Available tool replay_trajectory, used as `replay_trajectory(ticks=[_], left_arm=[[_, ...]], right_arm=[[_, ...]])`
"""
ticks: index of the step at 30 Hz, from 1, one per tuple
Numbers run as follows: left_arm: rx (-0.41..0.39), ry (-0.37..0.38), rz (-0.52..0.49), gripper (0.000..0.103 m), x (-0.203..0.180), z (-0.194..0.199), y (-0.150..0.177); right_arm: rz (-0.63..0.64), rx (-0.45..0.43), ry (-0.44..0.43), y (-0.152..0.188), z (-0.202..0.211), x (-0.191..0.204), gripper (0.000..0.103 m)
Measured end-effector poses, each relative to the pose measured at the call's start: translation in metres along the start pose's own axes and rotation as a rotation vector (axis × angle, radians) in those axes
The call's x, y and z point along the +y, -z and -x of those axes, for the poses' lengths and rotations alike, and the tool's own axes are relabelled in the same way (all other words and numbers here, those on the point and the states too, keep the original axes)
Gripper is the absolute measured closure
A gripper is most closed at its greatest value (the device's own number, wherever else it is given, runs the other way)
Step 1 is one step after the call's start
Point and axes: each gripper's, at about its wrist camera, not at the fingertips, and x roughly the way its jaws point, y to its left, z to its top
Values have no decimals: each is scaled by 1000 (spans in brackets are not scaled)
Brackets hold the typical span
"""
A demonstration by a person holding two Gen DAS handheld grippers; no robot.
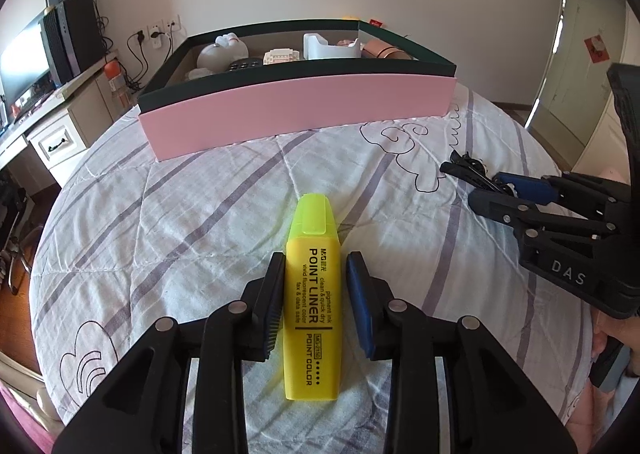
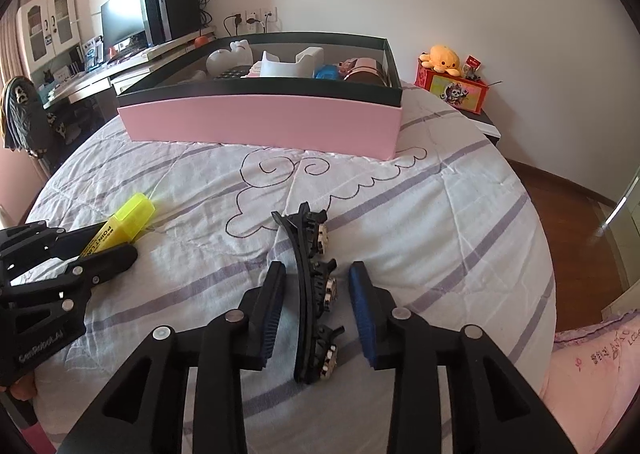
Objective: Organize rigid objects
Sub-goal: 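Carry the hair clip and yellow highlighter up over the pink box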
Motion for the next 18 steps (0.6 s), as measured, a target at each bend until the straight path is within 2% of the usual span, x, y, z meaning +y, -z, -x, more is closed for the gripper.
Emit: replay_trajectory(ticks=[2,3,5,9,18], left_arm=[[-2,-5,-5,72,-1,0,0],[-4,-7,-6,73,-2,0,1],[-7,-16,-16,76,-3,1,1],[-14,-46,-46,76,-9,4,2],[-39,-38,-19,76,-4,29,4]], right_arm=[[8,-6,2,1,1,1,71],[13,-9,-2,1,1,2,78],[17,-15,8,2,2,2,83],[-2,-12,-9,5,6,0,84],[-79,-28,-157,13,28,1,84]])
